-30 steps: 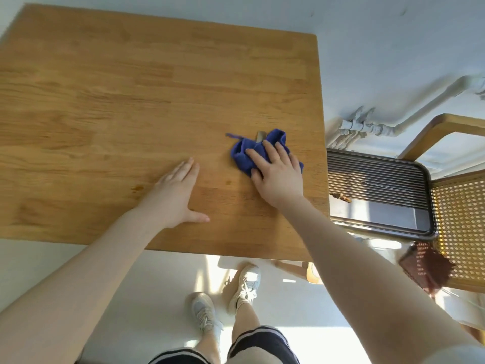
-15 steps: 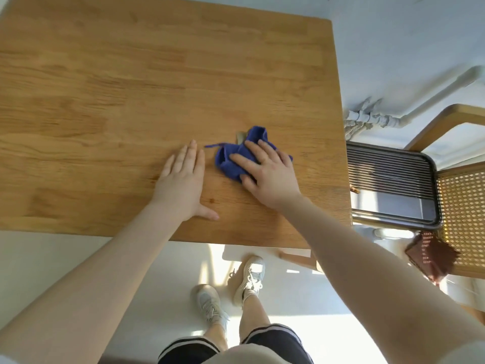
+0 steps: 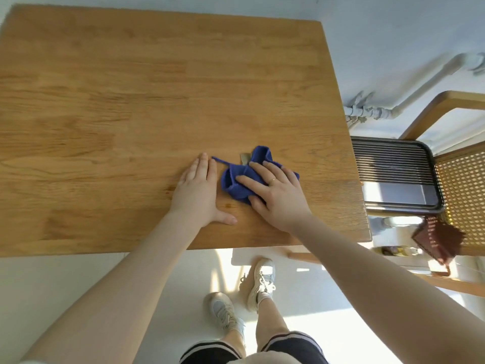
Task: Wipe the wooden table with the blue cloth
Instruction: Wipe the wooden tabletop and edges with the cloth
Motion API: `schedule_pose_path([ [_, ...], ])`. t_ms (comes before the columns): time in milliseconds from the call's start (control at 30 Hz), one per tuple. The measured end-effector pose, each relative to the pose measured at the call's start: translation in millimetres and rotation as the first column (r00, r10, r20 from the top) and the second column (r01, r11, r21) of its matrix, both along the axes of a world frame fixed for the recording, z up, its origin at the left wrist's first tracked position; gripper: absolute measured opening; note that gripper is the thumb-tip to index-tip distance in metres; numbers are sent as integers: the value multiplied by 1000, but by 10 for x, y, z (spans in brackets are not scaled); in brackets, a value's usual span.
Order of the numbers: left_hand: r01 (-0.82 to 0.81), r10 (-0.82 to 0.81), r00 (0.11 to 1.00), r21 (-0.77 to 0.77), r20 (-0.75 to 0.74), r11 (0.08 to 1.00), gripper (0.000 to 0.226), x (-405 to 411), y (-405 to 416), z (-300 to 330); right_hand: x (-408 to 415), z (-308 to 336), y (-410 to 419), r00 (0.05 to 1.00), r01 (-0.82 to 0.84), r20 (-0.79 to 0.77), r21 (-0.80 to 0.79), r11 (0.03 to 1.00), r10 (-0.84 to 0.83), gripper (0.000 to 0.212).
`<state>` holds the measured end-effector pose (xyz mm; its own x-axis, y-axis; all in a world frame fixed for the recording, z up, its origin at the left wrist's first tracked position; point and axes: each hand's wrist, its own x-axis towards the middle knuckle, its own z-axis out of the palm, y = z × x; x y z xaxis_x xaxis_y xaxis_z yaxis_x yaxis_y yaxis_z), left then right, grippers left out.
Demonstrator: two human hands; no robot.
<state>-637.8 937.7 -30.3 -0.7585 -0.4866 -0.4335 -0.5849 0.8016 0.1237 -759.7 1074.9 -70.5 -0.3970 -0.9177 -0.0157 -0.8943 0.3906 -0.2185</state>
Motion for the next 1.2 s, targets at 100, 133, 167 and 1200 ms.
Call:
schedule_pose_path([
  [100, 4, -4, 1000, -16, 0, 1000, 136, 23, 0, -33, -143, 19, -338, 986, 163, 24, 27, 986, -164, 45],
  [133, 1, -1, 1000, -20, 0, 1000, 136, 31, 6, -43, -163, 20, -437, 976, 214, 22, 48, 976, -215, 43],
  [167, -3, 3, 1000, -23, -3, 1000, 137, 36, 12, -48, -165, 14, -500, 969, 247, 17, 60, 967, -248, 43],
  [1200, -124, 127, 983, -34, 132, 992, 142, 904, -730, 5, 349, 33, -1020, 997, -45, 64, 88, 995, 39, 41],
])
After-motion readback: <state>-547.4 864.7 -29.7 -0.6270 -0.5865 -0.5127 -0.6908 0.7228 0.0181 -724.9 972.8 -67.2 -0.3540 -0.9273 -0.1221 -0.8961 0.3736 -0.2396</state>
